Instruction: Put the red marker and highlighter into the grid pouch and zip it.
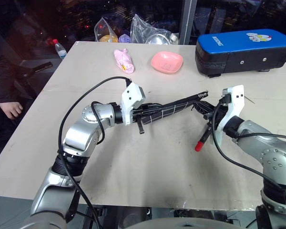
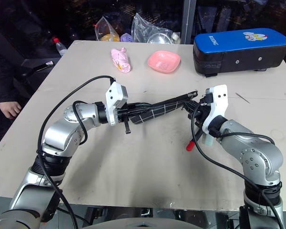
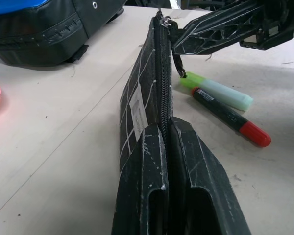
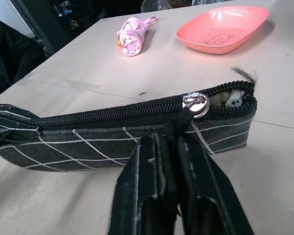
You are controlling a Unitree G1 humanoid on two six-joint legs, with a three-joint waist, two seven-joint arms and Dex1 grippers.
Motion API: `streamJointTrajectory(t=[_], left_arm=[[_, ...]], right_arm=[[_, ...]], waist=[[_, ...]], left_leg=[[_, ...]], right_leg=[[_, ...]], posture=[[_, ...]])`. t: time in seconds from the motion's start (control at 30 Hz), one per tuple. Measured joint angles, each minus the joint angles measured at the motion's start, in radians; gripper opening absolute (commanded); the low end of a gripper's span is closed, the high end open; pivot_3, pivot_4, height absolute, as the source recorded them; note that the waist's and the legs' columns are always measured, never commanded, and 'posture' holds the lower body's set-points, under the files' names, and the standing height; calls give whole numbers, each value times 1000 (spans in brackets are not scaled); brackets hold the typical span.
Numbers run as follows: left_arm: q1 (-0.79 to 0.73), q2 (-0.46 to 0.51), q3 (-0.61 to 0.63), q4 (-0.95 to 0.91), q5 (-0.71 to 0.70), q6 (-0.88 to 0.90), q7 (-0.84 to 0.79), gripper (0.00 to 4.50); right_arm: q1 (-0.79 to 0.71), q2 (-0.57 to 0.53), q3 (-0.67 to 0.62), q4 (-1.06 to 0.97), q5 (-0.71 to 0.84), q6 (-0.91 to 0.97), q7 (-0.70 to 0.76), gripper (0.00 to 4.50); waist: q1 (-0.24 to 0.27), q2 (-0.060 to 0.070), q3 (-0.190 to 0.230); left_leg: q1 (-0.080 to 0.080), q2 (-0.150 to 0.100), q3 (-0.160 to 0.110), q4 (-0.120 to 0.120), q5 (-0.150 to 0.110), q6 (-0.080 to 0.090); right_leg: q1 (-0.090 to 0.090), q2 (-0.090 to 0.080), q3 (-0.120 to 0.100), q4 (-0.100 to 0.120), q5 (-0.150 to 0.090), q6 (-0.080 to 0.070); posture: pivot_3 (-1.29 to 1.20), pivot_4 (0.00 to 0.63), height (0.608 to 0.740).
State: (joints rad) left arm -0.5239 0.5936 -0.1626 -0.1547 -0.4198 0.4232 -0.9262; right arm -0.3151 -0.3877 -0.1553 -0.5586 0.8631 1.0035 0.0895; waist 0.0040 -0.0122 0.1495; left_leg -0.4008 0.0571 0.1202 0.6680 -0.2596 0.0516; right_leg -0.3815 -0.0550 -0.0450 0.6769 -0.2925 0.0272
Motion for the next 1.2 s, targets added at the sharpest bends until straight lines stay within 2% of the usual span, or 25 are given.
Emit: streamJointTrajectory(t=[0.07,0.1,0.13,0.23,0.4,0.5,0.57,0.87,0.97,1.07,1.2], left_arm=[[0,-1,0,0,5,-4,-3,0],[4,-1,1,0,5,-9,-7,680],[7,-1,2,0,5,-13,-8,928],[31,-3,6,0,12,-34,-8,2250],[103,-21,50,0,-7,-71,-18,2250],[141,-27,71,2,-5,-104,-24,2250],[140,-64,93,17,-5,-131,-5,2250],[101,-120,113,97,-6,-184,-32,2250],[93,-131,113,104,-6,-192,-45,1466],[92,-146,113,124,-7,-192,-53,79],[79,-147,113,147,1,-207,-68,79]], right_arm=[[-9,0,0,6,0,1,-8,214],[-21,1,-1,10,0,4,-13,0],[-24,1,-2,11,1,5,-15,0],[-36,7,-2,13,2,18,-35,0],[-71,36,-3,12,10,36,-74,0],[-74,47,-4,12,17,43,-90,0],[-75,55,-4,12,22,49,-100,0],[-78,58,-4,12,33,60,-102,0],[-78,58,-4,10,36,60,-104,0],[-78,58,-4,9,36,60,-110,0],[-78,58,-4,4,38,60,-118,0]], waist=[[-2,0,0],[-6,0,0],[-7,0,0],[-14,0,0],[-19,0,1],[-18,0,1],[-14,0,1],[-15,0,1],[-16,0,1],[-17,0,1],[-16,0,1]], left_leg=[[0,0,0,0,0,0],[0,0,0,0,0,0],[0,0,0,0,0,0],[-1,0,0,-1,0,0],[-1,0,0,-2,0,0],[-7,0,0,-1,0,0],[-15,0,0,1,0,0],[-15,0,0,1,0,0],[-15,0,1,1,0,0],[-15,0,0,1,0,0],[-15,0,0,1,0,0]], right_leg=[[0,0,0,0,0,0],[0,0,0,0,0,0],[0,-1,0,0,0,0],[-1,-2,0,-1,0,0],[-2,-3,0,0,0,0],[-9,-3,1,1,0,0],[-16,-3,0,2,1,0],[-16,1,0,1,1,0],[-16,1,0,1,1,0],[-16,1,0,1,1,0],[-16,1,0,1,1,0]], posture=[[0,150,740],[0,150,740],[0,150,740],[0,150,740],[0,150,740],[0,150,740],[0,150,740],[0,150,740],[0,150,740],[0,150,740],[0,150,740]])
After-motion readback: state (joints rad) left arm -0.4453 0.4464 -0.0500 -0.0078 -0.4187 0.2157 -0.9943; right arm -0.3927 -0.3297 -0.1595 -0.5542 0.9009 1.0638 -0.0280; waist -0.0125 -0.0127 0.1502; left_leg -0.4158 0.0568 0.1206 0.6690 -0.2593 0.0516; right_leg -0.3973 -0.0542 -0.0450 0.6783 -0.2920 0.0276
